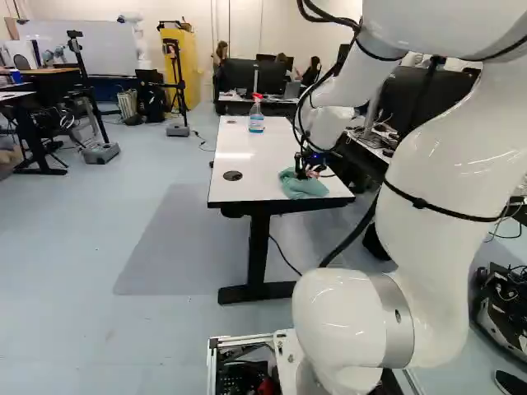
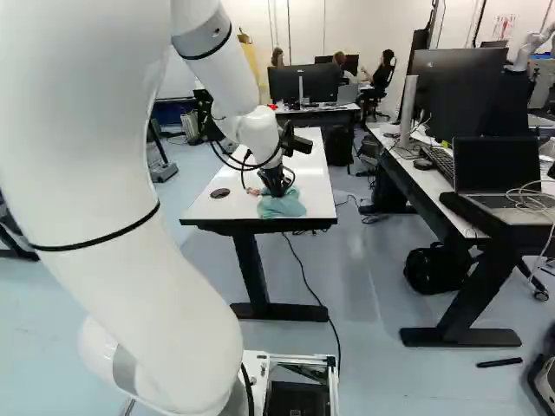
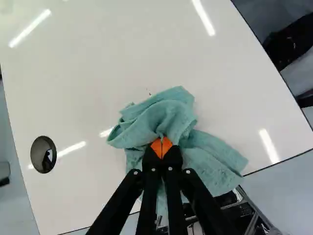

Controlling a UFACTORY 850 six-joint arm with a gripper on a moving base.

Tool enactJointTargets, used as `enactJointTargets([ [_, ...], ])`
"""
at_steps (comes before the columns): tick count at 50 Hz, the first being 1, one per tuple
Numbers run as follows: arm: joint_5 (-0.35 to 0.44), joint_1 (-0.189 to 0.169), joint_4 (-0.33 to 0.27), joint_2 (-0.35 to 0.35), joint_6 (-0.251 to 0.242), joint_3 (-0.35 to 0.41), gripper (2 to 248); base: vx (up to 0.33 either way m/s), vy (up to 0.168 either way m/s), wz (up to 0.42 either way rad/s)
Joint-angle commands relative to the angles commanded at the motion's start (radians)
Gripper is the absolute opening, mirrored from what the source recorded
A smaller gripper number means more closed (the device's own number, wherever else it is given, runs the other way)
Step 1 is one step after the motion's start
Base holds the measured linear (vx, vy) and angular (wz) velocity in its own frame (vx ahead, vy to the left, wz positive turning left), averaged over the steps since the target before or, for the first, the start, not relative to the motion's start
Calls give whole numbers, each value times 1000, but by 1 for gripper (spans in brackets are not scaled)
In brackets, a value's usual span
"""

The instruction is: Clean the table with the green towel

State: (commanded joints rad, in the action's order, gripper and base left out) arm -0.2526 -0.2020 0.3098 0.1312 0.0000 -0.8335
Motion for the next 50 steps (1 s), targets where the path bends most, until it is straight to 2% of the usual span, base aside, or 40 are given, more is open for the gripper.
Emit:
enactJointTargets([
  [8,0,-20,0,30,0,-34,20,0,0,0],
  [16,0,-24,0,64,0,-73,20,0,0,0],
  [50,0,18,0,204,0,-242,20,0,0,0],
])
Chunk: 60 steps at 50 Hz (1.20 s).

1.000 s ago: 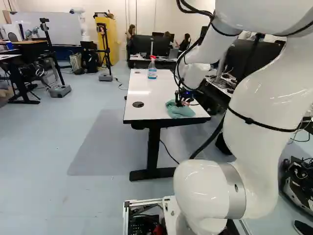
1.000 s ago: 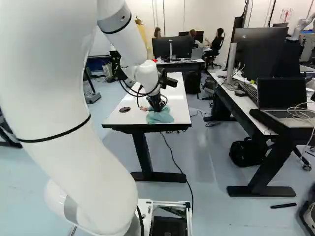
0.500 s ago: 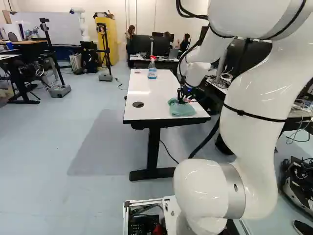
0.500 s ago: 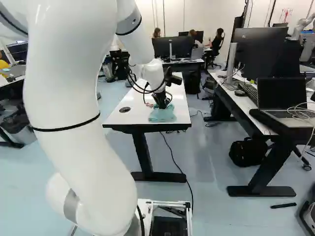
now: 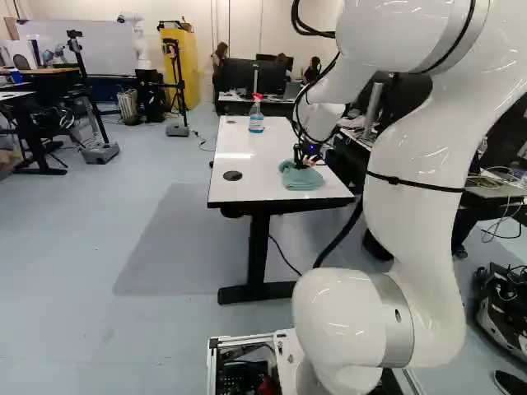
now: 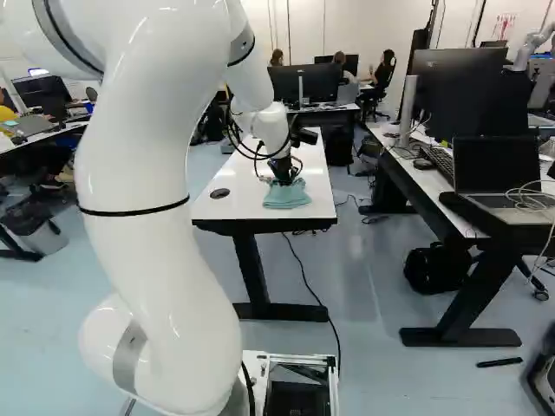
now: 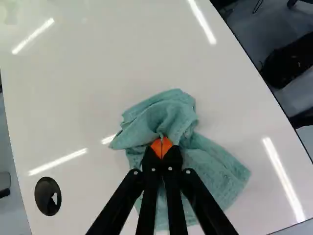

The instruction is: Clean the table with the green towel

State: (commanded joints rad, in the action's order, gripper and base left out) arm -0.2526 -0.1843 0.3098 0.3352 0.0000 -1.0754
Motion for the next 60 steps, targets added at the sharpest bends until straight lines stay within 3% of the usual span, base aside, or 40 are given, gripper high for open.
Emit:
enactJointTargets([
  [37,0,96,0,106,0,-135,20,0,0,0],
  [60,0,149,0,68,0,-87,20,0,0,0],
])
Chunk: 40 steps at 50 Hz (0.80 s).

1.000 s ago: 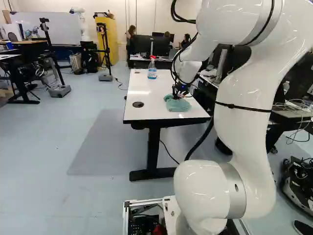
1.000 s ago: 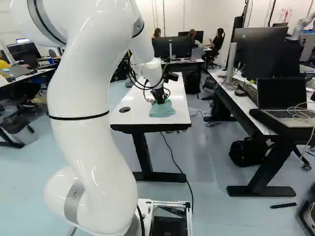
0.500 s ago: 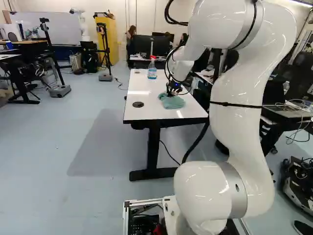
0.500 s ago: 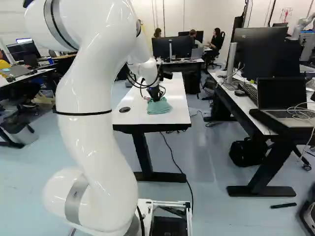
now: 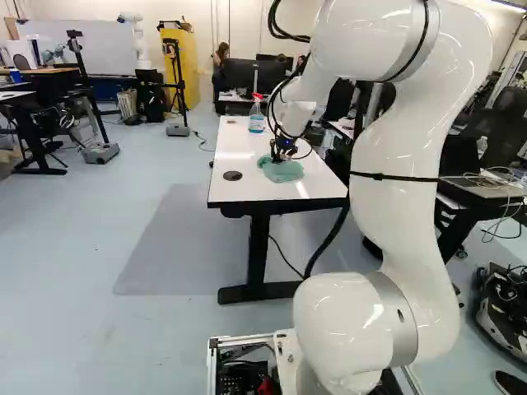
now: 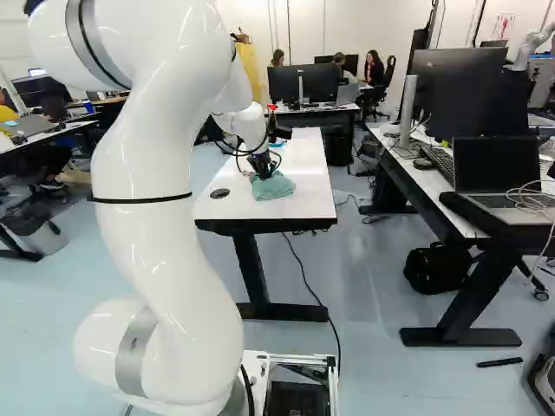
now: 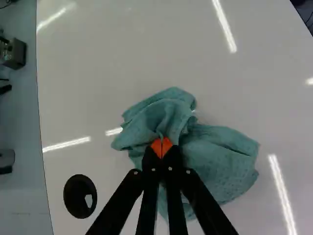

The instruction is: Clean the table with the green towel

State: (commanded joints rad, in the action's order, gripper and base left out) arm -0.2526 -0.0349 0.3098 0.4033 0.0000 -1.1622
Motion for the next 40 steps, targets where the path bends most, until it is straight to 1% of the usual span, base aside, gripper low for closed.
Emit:
enactJointTargets([
  [18,0,1,0,-75,0,95,20,0,0,0],
  [36,0,-28,0,-191,0,195,20,0,0,0],
  [40,0,-28,0,-217,0,214,20,0,0,0],
])
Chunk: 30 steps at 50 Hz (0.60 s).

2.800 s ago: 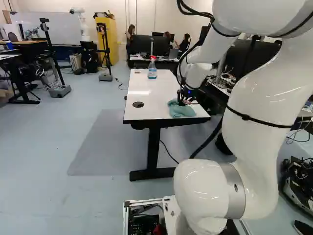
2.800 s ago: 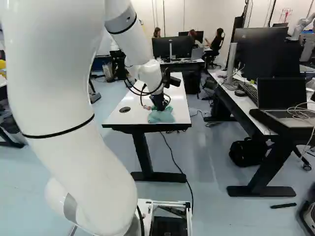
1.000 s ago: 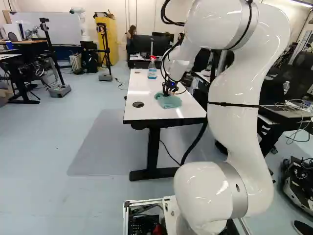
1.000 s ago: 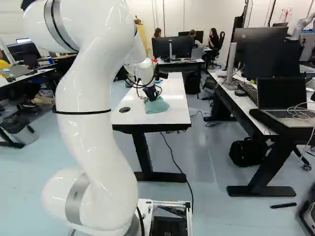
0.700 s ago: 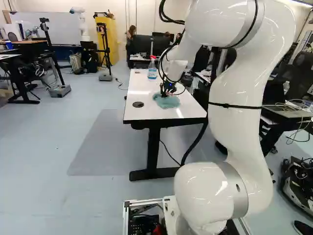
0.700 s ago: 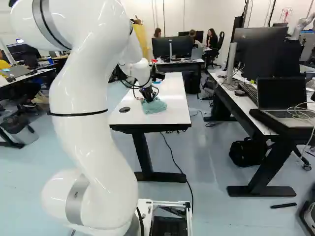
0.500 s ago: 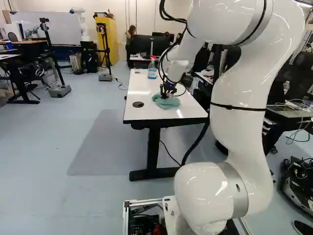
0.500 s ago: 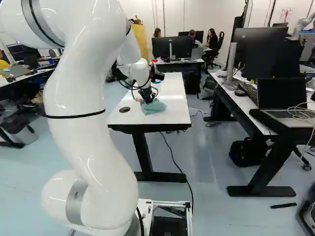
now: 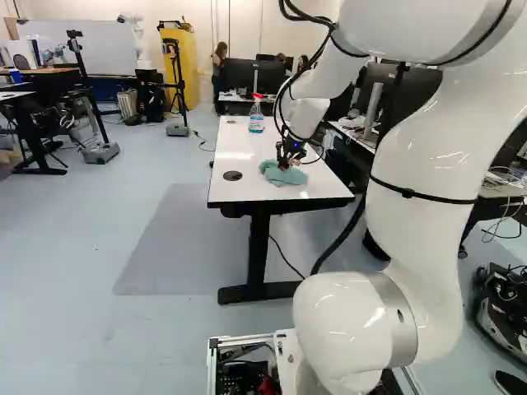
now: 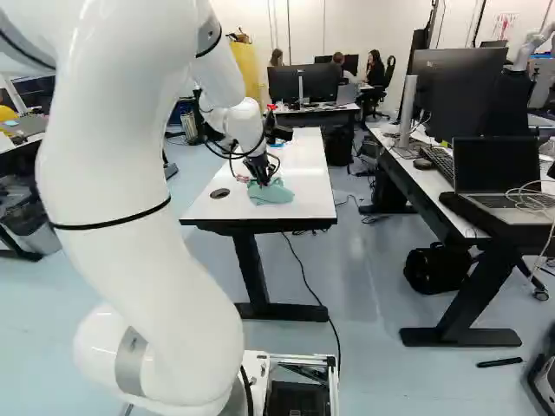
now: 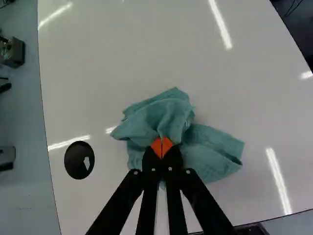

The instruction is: Clean the table with the green towel

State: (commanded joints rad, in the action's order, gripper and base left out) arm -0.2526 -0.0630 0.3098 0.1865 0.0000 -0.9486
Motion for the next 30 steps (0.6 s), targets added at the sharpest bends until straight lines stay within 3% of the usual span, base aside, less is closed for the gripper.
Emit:
enactJointTargets([
  [30,0,64,0,-197,0,129,20,0,0,0],
])
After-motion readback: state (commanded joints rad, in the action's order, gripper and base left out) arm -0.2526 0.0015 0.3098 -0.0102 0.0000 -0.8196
